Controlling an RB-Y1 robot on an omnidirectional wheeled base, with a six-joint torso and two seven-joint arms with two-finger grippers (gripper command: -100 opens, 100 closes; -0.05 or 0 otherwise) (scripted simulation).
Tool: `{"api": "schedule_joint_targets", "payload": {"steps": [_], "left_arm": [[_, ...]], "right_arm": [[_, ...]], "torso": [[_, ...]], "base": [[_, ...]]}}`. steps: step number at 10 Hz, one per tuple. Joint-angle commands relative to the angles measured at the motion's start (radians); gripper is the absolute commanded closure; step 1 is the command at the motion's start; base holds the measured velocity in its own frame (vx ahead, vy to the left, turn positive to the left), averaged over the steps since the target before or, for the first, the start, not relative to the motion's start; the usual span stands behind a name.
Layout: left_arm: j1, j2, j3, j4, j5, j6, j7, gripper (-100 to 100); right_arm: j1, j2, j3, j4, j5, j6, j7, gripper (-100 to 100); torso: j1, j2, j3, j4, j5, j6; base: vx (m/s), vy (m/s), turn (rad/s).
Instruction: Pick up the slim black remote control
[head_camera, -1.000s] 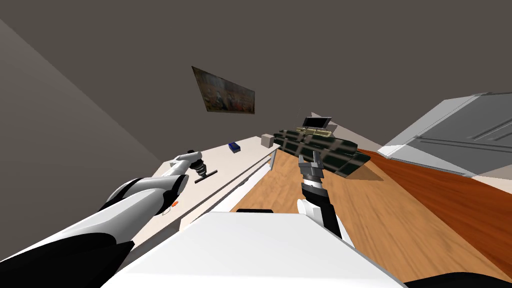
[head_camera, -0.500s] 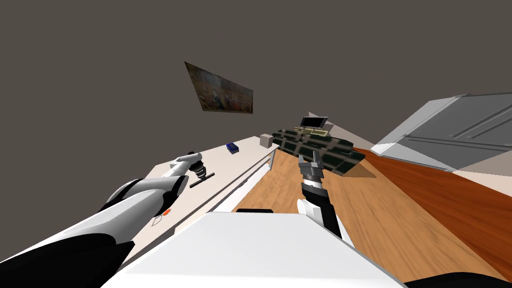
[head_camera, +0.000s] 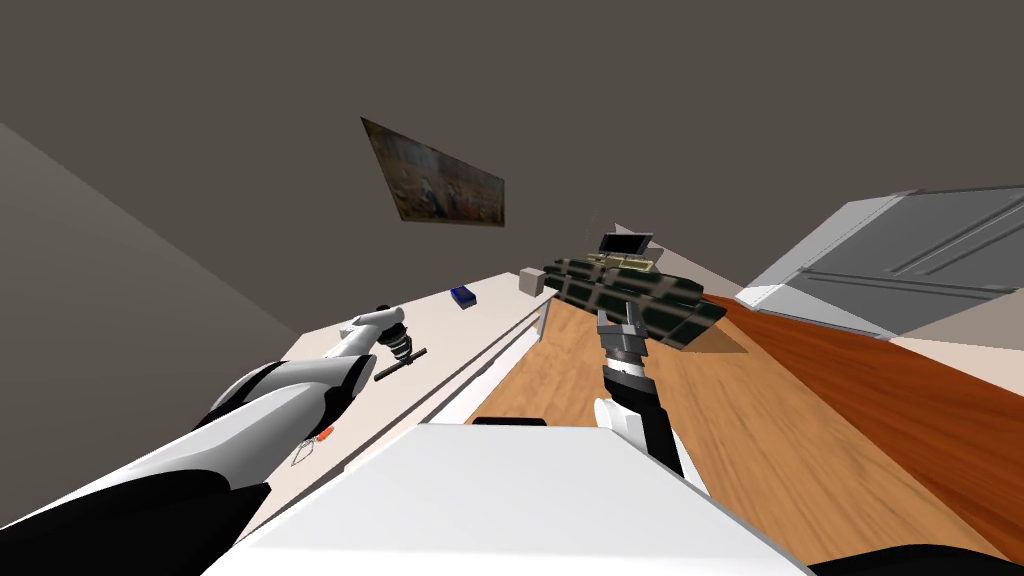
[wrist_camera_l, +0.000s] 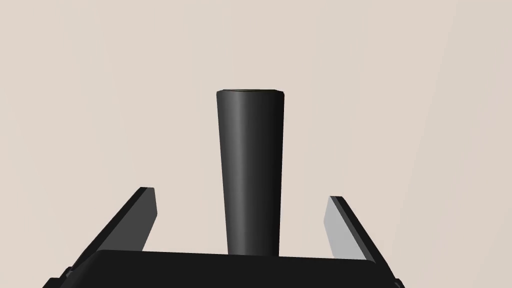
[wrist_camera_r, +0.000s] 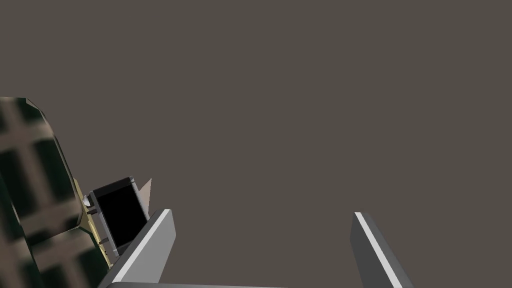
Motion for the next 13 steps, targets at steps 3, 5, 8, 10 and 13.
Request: {"api": "schedule_joint_targets", "payload": {"steps": [3, 5, 8, 10, 13], "left_arm": [[-0.015, -0.033, -0.001, 0.046, -0.027, -0.047, 0.076, -100], [-0.02, -0.044, -0.002, 0.061, -0.036, -0.062, 0.101, -100], [-0.028, -0.048, -0.002, 0.078, -0.041, -0.073, 0.111, 100], [-0.029, -0.047, -0.002, 0.078, -0.04, -0.071, 0.111, 100], [-0.028, -0.047, -0.002, 0.078, -0.04, -0.071, 0.112, 0]], "right_arm": [[0.0, 0.0, 0.0, 0.0, 0.0, 0.0, 0.0, 0], [0.0, 0.0, 0.0, 0.0, 0.0, 0.0, 0.0, 0], [0.0, 0.0, 0.0, 0.0, 0.0, 0.0, 0.0, 0], [0.0, 0.0, 0.0, 0.0, 0.0, 0.0, 0.0, 0], [0.0, 0.0, 0.0, 0.0, 0.0, 0.0, 0.0, 0]], "torso": [[0.005, 0.007, 0.004, 0.001, 0.001, 0.0], [0.007, 0.008, 0.005, 0.002, 0.002, 0.0], [0.004, 0.004, 0.002, 0.001, 0.001, -0.001], [0.004, -0.001, -0.001, -0.001, 0.002, 0.0], [0.005, -0.003, -0.002, -0.001, 0.002, 0.0]], "base": [[-0.098, 0.095, -0.213], [-0.104, 0.1, -0.133], [-0.042, 0.052, -0.067], [-0.003, 0.0, 0.0], [0.0, 0.0, 0.0]]}}
